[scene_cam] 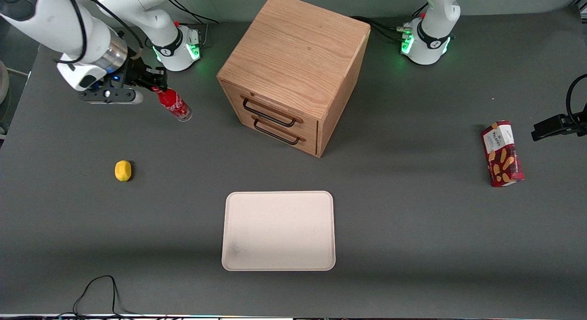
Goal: Place coke bottle on tray
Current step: 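Lift the bottle and carry it to the white tray's corner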
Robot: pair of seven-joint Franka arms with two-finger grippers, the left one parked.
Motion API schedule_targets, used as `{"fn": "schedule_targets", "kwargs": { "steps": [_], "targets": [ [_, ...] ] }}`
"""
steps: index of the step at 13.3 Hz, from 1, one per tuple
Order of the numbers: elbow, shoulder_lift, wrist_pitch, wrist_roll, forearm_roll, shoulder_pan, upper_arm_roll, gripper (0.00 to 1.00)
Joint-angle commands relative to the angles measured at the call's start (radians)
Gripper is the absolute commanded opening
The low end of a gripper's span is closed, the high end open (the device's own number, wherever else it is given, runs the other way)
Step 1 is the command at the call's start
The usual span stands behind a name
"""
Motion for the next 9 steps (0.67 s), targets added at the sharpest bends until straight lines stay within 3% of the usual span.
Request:
{"fn": "schedule_targets", "kwargs": {
  "steps": [1, 4, 9],
  "targets": [
    [0.398, 0.283, -0.152, 0.004, 0.002, -0.027, 0.000, 0.00],
    [0.831, 0.624, -0.254, 0.017, -0.012, -0.049, 0.001, 0.00],
    [0.892, 0.787, -0.048, 0.049, -0.009, -0.052, 0.012, 0.00]
  ]
}}
